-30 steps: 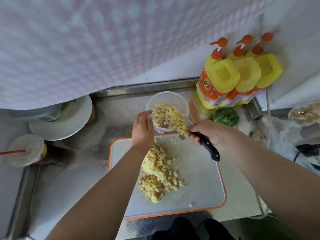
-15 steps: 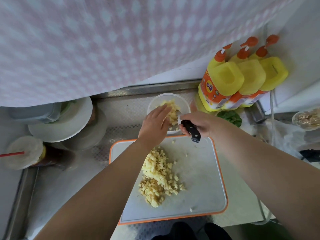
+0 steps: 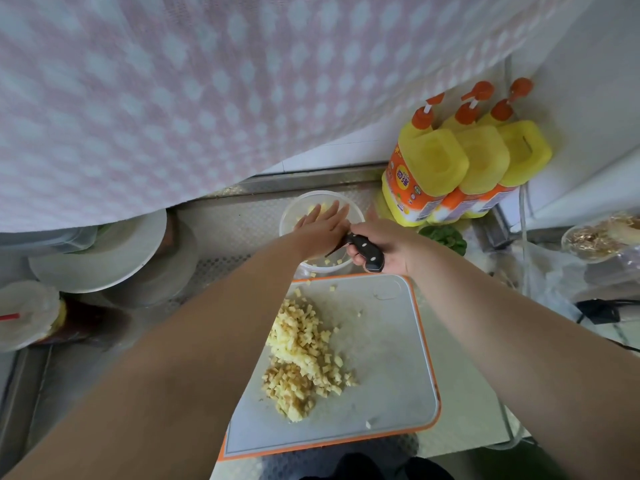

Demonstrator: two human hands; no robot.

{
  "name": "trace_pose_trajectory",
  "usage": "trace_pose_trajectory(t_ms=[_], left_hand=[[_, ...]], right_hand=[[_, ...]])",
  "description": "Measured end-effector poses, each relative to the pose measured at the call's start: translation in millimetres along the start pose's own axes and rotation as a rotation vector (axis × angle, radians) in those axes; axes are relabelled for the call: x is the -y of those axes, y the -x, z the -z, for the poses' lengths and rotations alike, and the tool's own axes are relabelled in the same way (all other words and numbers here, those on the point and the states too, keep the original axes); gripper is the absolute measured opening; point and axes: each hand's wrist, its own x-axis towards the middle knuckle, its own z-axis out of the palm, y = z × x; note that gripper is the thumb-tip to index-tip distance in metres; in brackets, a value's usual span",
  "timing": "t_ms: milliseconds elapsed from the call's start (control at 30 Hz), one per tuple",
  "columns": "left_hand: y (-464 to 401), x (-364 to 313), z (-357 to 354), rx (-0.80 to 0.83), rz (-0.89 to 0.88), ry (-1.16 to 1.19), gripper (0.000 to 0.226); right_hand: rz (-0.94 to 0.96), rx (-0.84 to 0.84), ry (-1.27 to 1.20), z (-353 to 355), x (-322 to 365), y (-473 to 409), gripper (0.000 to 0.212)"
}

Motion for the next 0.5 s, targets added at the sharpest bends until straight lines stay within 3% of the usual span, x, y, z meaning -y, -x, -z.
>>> trace_pose_trajectory(t_ms=[200, 400, 500], left_hand=[[-13, 8, -2, -0.069, 0.057, 0.012, 0.048], [-14, 33, 1, -0.363, -0.019, -0.072, 0.038], [-6, 34, 4, -0.391, 0.016, -0.117, 0.037]], right_hand=[[0.057, -0.034, 0.079, 3, 4, 24, 0.021], [0.075, -0.048, 0.128, 16, 4, 45, 0.019], [0.072, -0.08, 0.156, 22, 4, 55, 0.019]])
